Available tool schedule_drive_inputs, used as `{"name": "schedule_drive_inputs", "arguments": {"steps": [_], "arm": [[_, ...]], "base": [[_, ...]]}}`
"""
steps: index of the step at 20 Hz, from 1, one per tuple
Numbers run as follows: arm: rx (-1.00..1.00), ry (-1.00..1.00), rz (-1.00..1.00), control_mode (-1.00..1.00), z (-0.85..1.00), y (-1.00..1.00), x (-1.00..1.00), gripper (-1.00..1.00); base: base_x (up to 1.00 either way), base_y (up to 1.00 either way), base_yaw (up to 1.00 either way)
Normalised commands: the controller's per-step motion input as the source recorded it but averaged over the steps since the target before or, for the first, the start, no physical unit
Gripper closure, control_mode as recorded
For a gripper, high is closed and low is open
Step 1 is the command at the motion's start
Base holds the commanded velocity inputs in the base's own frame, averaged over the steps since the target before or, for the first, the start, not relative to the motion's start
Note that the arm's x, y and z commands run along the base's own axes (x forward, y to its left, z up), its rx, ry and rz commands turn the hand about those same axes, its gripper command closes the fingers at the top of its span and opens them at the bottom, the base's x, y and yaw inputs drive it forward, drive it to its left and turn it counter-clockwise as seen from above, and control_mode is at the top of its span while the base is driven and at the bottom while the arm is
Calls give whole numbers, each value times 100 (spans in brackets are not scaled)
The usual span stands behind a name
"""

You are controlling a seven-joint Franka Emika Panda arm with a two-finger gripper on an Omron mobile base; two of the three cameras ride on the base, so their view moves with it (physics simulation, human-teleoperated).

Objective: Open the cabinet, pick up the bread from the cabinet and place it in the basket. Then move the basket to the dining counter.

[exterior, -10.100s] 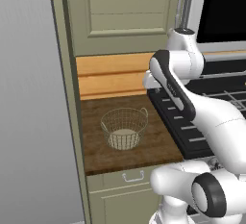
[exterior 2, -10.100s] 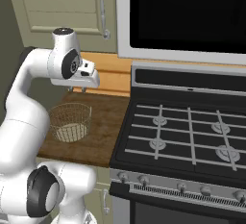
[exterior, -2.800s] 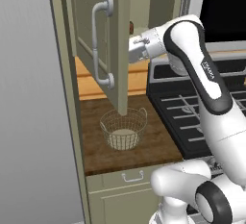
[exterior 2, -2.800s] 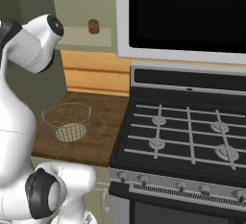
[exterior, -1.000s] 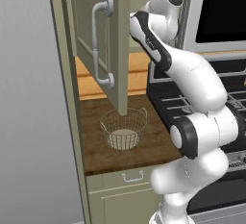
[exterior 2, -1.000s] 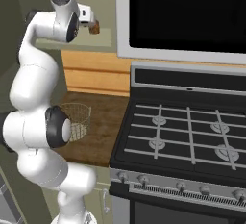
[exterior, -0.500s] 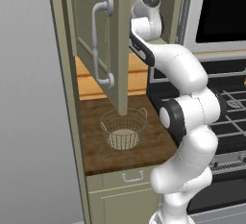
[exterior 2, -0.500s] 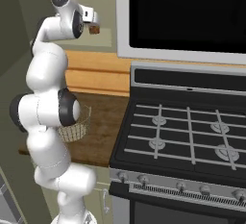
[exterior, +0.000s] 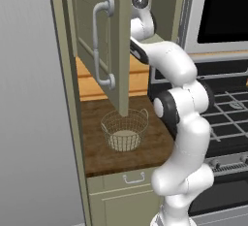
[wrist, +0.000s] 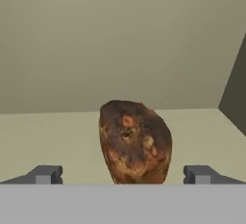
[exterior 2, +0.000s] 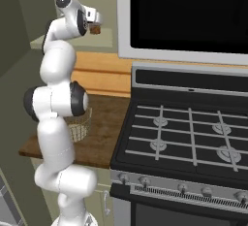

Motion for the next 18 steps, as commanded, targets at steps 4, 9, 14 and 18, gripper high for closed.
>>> {"name": "schedule_drive_inputs", "arguments": {"steps": [4,9,14,18], "arm": [[0,0,0,-100,0,-12,47,-100],[0,0,0,-100,-7,-10,44,-100],[0,0,0,-100,-9,-1,38,-100],[0,0,0,-100,-7,0,35,-100]], "base": [[0,0,0],[0,0,0],[0,0,0],[0,0,0]]}}
